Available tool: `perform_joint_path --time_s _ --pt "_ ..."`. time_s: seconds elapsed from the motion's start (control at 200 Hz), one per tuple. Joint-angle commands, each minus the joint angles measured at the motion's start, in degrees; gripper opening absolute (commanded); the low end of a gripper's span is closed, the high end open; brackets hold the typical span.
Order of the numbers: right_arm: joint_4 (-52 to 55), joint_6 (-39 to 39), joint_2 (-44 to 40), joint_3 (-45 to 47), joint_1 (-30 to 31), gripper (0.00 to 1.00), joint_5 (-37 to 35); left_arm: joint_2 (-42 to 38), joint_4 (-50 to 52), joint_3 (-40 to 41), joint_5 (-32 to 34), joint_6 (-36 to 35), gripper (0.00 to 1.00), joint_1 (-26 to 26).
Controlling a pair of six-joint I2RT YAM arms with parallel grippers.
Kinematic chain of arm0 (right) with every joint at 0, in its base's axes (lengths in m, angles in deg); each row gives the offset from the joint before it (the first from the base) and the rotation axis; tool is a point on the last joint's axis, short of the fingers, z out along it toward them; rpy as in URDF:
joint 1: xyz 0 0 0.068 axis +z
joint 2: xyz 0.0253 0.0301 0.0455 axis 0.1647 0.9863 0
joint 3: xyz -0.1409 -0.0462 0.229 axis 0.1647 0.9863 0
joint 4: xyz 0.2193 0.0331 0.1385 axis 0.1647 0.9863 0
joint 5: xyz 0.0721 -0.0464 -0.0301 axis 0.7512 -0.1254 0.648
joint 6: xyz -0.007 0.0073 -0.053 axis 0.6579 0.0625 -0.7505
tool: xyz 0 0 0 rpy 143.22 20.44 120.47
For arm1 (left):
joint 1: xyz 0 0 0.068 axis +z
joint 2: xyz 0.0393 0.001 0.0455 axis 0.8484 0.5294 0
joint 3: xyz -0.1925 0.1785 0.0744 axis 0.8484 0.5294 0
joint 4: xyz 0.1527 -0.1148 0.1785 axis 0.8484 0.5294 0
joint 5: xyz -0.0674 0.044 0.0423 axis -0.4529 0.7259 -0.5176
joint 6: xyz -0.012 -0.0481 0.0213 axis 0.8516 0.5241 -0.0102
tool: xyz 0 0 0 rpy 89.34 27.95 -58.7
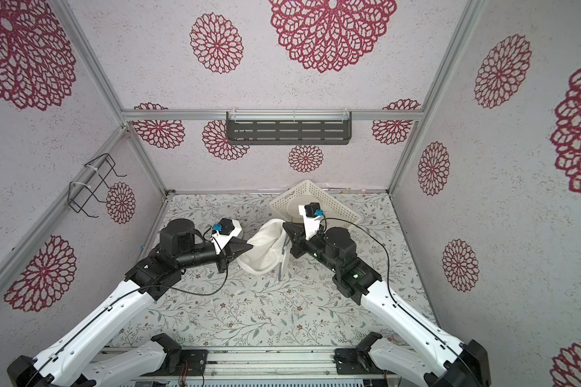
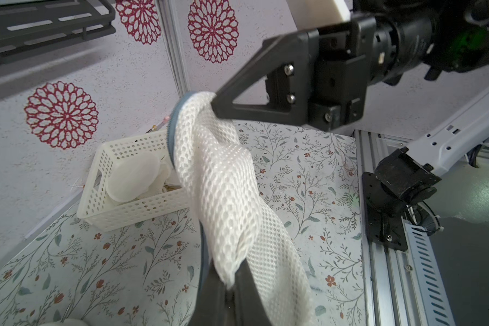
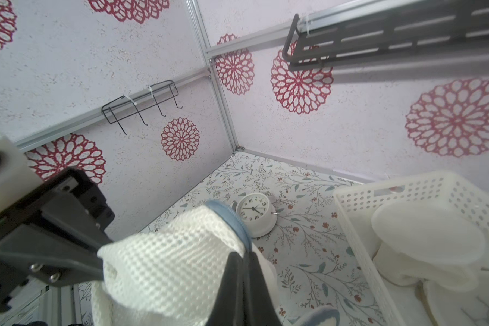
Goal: Turn the laundry bag inside out
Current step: Turn over the laundry bag.
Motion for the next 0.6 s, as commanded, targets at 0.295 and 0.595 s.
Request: perform_joint_path --time_s 0.295,0.595 --pt "17.90 -6.35 16.17 -15.02 -8.16 0.09 23.58 -3.68 -0.08 -1.21 -4.93 -8.42 0.00 -3.15" --pt "21.07 1.29 18.40 -10.87 -10.14 0.51 28.89 -7.71 -22.37 5.44 6.32 6.06 0.00 -2.73"
